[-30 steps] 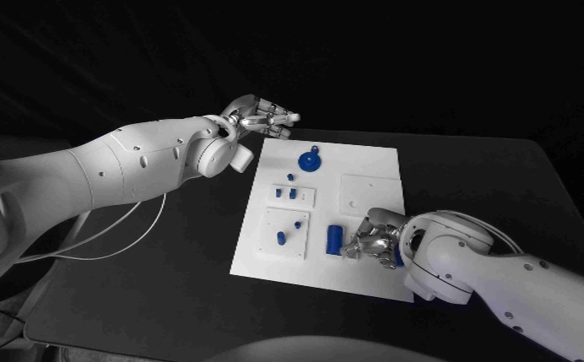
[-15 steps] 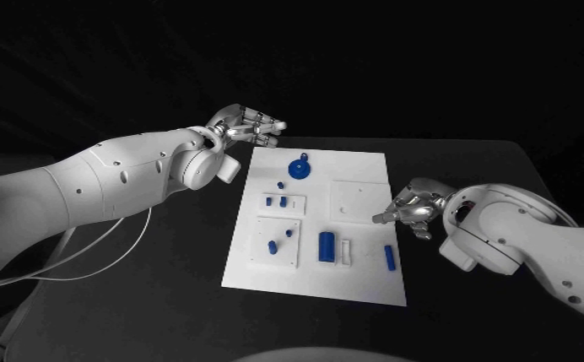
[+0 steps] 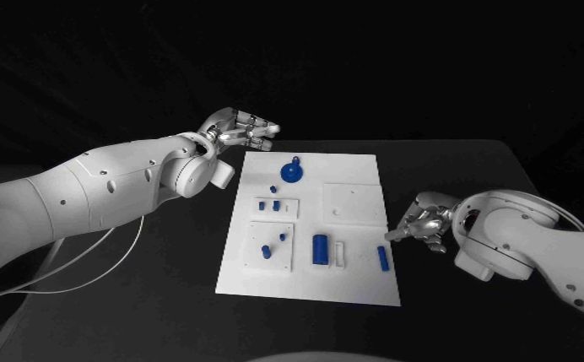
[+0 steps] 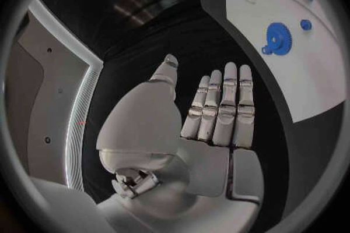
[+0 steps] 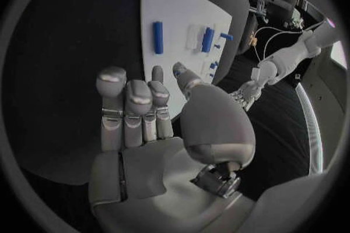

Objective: Assemble the parts on the task board

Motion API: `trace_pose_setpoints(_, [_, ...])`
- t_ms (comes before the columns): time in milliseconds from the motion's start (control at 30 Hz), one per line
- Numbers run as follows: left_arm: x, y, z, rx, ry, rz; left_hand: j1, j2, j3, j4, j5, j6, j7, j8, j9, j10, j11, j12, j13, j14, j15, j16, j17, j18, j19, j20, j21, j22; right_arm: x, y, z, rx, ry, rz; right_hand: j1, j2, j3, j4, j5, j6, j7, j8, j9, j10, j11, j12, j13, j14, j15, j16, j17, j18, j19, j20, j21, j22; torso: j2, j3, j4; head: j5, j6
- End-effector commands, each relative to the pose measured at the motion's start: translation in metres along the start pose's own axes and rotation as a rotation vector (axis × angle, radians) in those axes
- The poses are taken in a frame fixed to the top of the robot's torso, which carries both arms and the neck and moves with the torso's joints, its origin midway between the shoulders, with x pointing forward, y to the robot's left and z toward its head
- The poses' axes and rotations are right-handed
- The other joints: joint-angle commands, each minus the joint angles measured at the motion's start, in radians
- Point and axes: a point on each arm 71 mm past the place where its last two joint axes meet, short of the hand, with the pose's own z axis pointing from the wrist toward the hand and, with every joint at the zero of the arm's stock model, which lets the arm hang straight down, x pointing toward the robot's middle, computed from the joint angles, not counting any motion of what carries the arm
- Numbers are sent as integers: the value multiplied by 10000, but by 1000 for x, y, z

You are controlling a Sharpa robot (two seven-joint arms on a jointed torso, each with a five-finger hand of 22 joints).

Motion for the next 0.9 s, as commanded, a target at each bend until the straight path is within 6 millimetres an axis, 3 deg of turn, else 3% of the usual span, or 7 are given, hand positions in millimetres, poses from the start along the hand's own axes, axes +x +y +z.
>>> trace_pose_setpoints(33, [1, -2, -1, 206, -58, -53, -34, 67, 23, -63, 35, 73, -2, -14, 4, 57, 21, -30, 11, 70, -19, -17, 9, 47, 43, 1, 43, 13, 11, -3, 2, 388, 188, -1129, -4, -113, 5, 107, -37, -38, 24, -56, -31, -46, 0, -29, -12, 13, -15, 13, 20, -93, 521, 13, 29, 814, 17, 4, 5, -12, -2])
trace_pose_setpoints(200, [1, -1, -1, 195, -42, -61, -76, 89, 8, -125, 24, 59, 2, -16, 3, 35, 28, -30, 10, 53, -12, -21, 14, 35, 23, 2, 47, 14, 28, -4, 8, 462, 351, -1431, -16, -218, -43, 314, -166, 88, -26, -41, 267, -19, -33, -36, -37, 15, -34, 12, 27, -105, 524, -4, 43, 812, 28, -8, 14, -19, -15])
trace_pose_setpoints(267, [1, -1, -2, 186, -35, -64, -76, 89, 8, -125, 24, 59, 2, -16, 3, 35, 28, -30, 10, 53, -12, -21, 14, 35, 23, 2, 47, 14, 34, -4, 9, 464, 392, -1492, 22, -271, -24, 432, -209, 35, -30, -54, 659, -16, -31, -23, -35, 21, -38, 14, 36, -116, 528, -13, 65, 818, 29, -11, 16, -30, -21])
trace_pose_setpoints(700, [0, -1, -3, 122, 8, -77, -87, 76, 13, -107, 9, 45, 6, -18, 2, 25, 32, -30, 10, 40, -9, -19, 18, 33, 7, 7, 49, 15, 49, 1, 18, 448, -85, -2085, 28, -270, 33, 483, -302, -21, -16, -57, 672, -20, -23, 29, 4, 20, -32, 23, 44, -108, 531, -4, 87, 820, 15, -16, 16, 4, -106])
trace_pose_setpoints(900, [-1, 0, -3, 65, 23, -82, -91, 66, 10, -94, 7, 41, 8, -17, 2, 21, 34, -31, 10, 39, -8, -18, 19, 35, 5, 6, 51, 16, 51, 3, 21, 466, -616, -2711, -18, -354, 554, 334, -371, -62, 7, -53, 456, -42, -10, 19, 16, 17, -28, 8, 35, -107, 531, 1, 108, 822, 15, -17, 9, 51, -118])
